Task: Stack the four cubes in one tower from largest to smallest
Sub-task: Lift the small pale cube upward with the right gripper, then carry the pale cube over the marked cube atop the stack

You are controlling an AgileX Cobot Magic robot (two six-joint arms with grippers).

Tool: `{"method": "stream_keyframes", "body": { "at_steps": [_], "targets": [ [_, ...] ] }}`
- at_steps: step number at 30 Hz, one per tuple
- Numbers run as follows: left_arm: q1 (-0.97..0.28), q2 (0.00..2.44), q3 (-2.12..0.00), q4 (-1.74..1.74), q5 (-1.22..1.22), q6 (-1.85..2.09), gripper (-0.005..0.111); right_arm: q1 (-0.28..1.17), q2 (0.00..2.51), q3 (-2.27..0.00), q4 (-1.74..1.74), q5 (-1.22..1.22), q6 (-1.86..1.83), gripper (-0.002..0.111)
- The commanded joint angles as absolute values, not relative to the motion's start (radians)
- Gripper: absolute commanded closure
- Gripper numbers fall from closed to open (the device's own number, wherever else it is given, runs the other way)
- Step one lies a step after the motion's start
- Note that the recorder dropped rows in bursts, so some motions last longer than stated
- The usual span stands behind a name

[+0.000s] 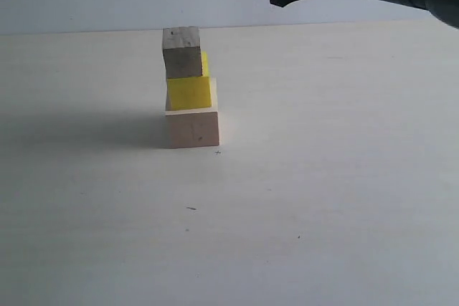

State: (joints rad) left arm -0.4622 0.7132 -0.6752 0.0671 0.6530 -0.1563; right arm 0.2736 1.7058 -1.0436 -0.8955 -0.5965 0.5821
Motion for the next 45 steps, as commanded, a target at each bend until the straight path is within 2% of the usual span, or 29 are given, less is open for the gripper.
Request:
{"method": "stream_keyframes", "body": {
  "at_steps": [1,4,11,18,23,45],
  "targets": [
    [-0.464,0.717,-0.672,0.057,0.653,-0.165,0.107,0.214,1.775,-1.106,-1.177,-0.887,0.771,0.108],
    [-0.464,0.717,-0.672,0.057,0.653,-0.159,0.107,0.208,1.826,-1.168,-1.229,-0.87,0.781,0.108],
    [-0.464,0.717,-0.672,0.063,0.651,-0.108,0.107,0.206,1.926,-1.34,-1.357,-1.106,0.874,0.108],
    [-0.464,0.717,-0.672,0.068,0.648,-0.108,0.107,0.21,2.001,-1.518,-1.593,-1.221,0.967,0.108],
    [-0.464,0.724,-0.672,0.067,0.643,-0.104,0.107,0.214,2.076,-1.605,-1.593,-1.221,0.996,0.108],
    [-0.464,0.798,-0.672,0.073,0.613,-0.104,0.107,0.326,2.169,-1.625,-1.525,-1.221,0.993,0.108]
  ]
}}
